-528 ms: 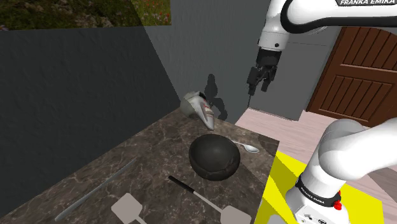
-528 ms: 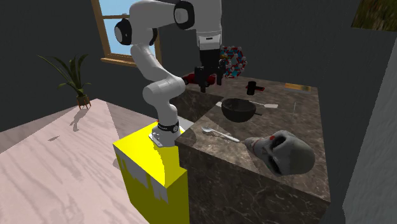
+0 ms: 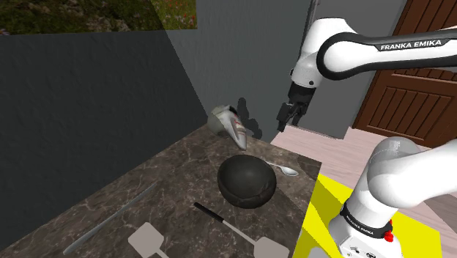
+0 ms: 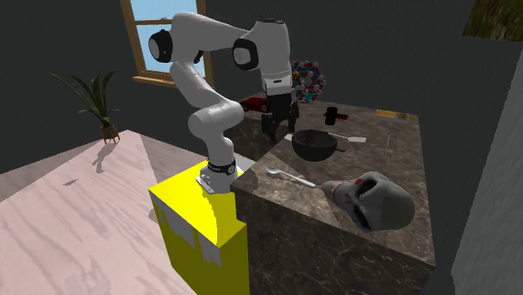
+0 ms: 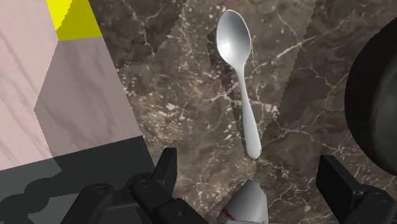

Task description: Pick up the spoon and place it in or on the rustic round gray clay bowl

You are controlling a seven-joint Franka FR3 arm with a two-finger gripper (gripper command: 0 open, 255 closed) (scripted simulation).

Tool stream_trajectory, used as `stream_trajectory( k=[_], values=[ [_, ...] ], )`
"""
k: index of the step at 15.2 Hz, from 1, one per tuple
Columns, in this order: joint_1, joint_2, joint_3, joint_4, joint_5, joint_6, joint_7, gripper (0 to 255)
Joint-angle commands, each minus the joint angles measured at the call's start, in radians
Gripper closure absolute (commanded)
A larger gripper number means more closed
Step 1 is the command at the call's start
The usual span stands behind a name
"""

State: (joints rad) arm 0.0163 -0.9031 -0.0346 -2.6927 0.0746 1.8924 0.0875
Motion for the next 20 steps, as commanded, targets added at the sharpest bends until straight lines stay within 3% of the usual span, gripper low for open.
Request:
stream_trajectory(
  k=[1,9,16,20],
  values=[
    [0.009,-0.016,0.008,-0.078,0.009,0.093,-0.005,0],
    [0.074,0.077,0.043,-0.315,0.063,0.526,-0.023,0],
    [0.097,0.212,0.042,-0.344,0.084,0.691,-0.033,0],
    [0.099,0.225,0.041,-0.345,0.087,0.705,-0.035,0]
  ],
)
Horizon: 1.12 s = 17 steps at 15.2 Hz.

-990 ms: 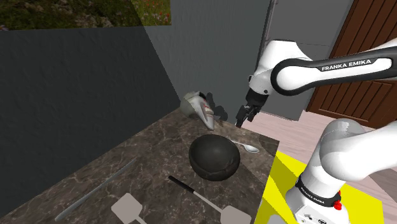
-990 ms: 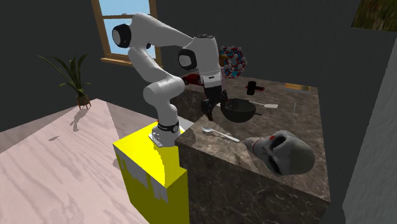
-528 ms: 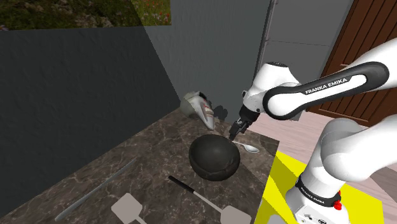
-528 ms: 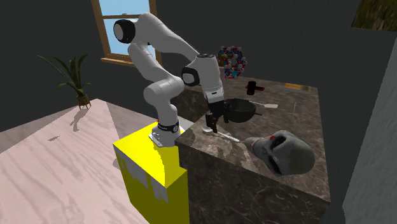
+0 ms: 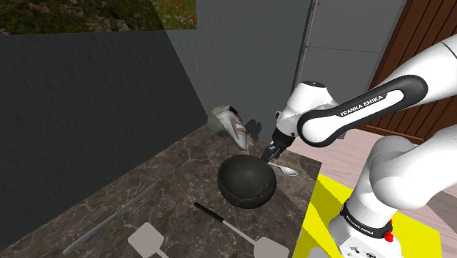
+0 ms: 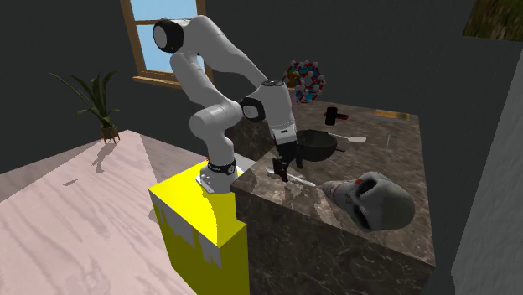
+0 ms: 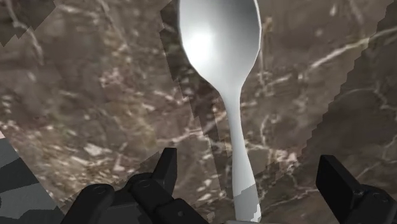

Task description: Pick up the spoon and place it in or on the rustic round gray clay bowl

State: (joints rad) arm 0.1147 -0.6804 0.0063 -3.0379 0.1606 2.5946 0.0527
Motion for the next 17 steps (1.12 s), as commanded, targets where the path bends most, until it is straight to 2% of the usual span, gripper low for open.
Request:
stream_trajectory(
  k=[1,4,5,14,17],
  values=[
    [0.001,0.002,0.000,0.000,0.000,0.003,0.000,0],
    [0.001,0.002,0.000,0.000,0.000,0.002,0.000,0],
    [0.001,0.002,0.000,0.000,0.000,0.002,0.000,255],
    [0.001,0.002,0.000,0.000,0.000,0.003,0.000,255],
    [-0.008,-0.044,0.004,0.020,-0.008,-0.064,0.008,255]
  ],
)
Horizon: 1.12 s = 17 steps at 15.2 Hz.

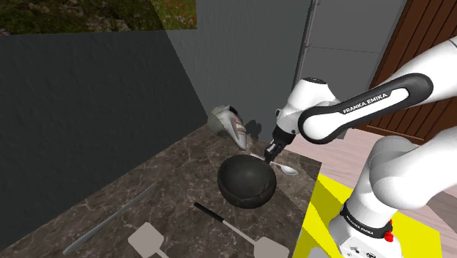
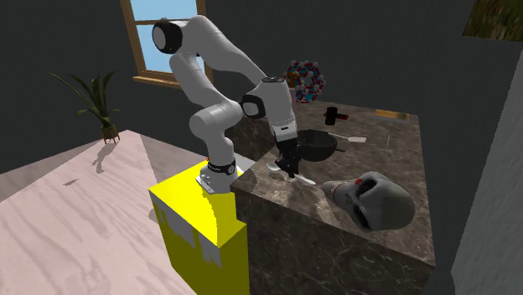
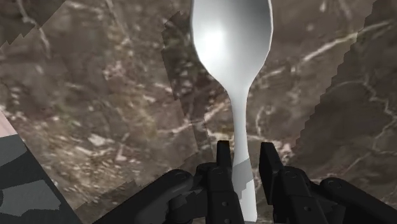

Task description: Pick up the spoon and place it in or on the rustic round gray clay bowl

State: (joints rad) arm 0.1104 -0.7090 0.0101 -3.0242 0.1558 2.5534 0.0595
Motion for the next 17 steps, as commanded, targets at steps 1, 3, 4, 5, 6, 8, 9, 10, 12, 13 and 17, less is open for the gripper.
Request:
stream_trajectory(
  k=[1,3,4,5,6,8,9,10,12,13,17],
  values=[
    [-0.006,-0.029,0.001,0.014,-0.006,-0.044,0.004,255],
    [-0.010,-0.055,0.003,0.029,-0.010,-0.085,0.009,255],
    [-0.012,-0.067,0.004,0.038,-0.013,-0.105,0.011,255],
    [-0.013,-0.078,0.004,0.046,-0.015,-0.125,0.013,255],
    [-0.015,-0.089,0.005,0.055,-0.017,-0.145,0.015,255],
    [-0.018,-0.108,0.005,0.074,-0.020,-0.182,0.019,255],
    [-0.019,-0.117,0.005,0.083,-0.022,-0.201,0.020,255],
    [-0.021,-0.125,0.006,0.093,-0.024,-0.219,0.022,255],
    [-0.023,-0.140,0.006,0.113,-0.027,-0.254,0.025,255],
    [-0.024,-0.147,0.006,0.124,-0.028,-0.271,0.027,255],
    [-0.027,-0.169,0.005,0.167,-0.034,-0.337,0.033,255]
  ],
)
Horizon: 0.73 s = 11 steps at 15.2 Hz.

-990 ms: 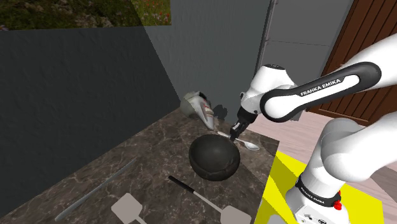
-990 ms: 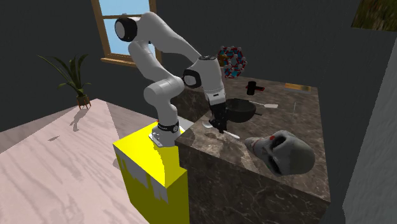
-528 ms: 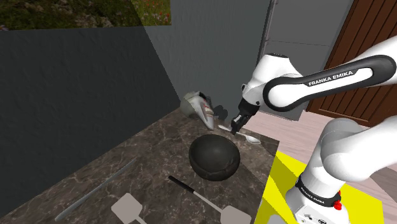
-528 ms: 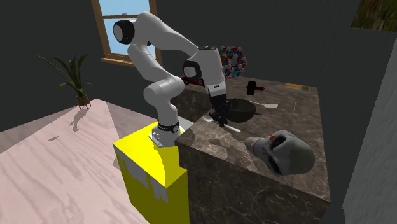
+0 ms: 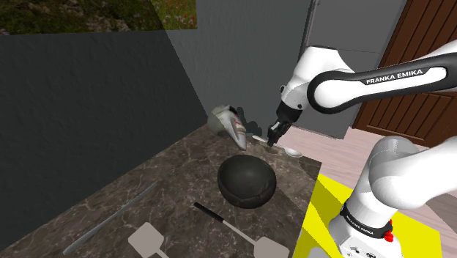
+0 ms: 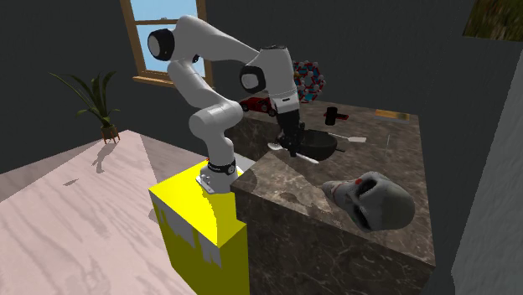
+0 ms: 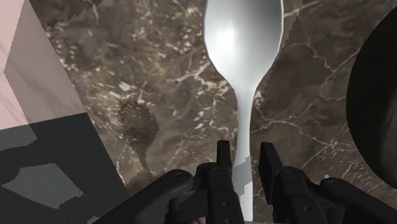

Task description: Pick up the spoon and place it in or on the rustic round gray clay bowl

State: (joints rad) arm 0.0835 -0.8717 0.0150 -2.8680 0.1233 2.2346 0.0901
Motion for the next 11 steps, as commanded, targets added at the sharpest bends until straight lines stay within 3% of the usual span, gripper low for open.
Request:
stream_trajectory(
  k=[1,11],
  values=[
    [-0.001,-0.011,0.000,0.023,-0.002,-0.034,0.004,255],
    [-0.007,-0.035,-0.002,0.146,-0.013,-0.181,0.016,255]
  ],
)
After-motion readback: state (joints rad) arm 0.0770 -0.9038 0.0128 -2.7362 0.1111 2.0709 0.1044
